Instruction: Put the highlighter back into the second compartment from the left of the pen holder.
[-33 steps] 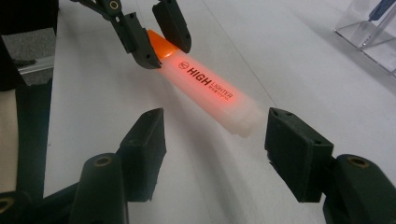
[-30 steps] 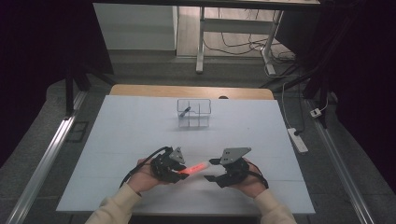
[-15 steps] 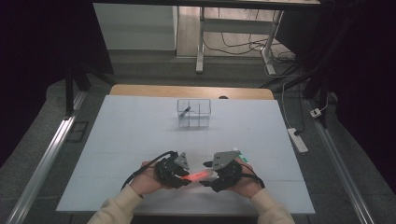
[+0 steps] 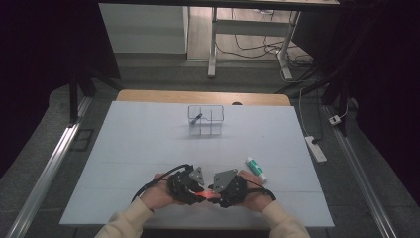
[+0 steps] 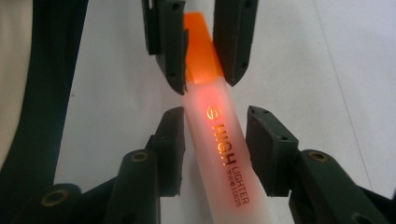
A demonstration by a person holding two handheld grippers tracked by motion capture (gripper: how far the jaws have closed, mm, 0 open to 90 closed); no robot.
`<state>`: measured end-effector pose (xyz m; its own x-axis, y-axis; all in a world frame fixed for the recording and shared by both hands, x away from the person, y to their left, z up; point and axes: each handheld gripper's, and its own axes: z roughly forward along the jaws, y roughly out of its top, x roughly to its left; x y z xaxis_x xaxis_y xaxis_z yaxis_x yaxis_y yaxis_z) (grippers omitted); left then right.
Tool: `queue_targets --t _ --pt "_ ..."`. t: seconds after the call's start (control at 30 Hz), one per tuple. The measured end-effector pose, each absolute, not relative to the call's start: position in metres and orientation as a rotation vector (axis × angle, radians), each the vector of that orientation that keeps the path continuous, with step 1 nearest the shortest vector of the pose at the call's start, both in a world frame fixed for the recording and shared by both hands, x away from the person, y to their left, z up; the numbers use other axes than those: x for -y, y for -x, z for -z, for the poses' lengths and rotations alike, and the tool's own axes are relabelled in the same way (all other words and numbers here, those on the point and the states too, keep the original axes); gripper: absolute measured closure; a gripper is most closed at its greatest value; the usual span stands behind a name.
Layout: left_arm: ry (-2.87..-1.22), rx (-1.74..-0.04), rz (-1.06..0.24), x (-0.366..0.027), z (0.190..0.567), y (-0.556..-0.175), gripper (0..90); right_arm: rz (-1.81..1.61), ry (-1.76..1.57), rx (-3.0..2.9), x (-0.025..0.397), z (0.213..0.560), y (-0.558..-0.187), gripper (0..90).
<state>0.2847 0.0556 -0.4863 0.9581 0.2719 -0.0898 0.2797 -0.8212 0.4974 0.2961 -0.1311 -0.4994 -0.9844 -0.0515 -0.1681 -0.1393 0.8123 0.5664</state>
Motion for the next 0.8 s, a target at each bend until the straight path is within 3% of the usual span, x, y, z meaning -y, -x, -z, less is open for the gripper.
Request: queue_targets --t 0.4,0.6,0.8 --pt "-2.478 -0.409 -0.018 -0.065 0.478 -0.285 62.6 -0.907 0.217 -2.824 0.13 0.5 -0.293 65.4" --pt "-2.349 -0.545 -0.092 -0.082 0.471 -0.291 41.4 -0.952 0.123 -2.803 0.14 0.496 -0.3 65.4" --pt "-2.276 -0.634 -0.141 -0.095 0.472 -0.292 34.5 -0.997 0.026 -2.769 0.147 0.491 -0.305 65.4"
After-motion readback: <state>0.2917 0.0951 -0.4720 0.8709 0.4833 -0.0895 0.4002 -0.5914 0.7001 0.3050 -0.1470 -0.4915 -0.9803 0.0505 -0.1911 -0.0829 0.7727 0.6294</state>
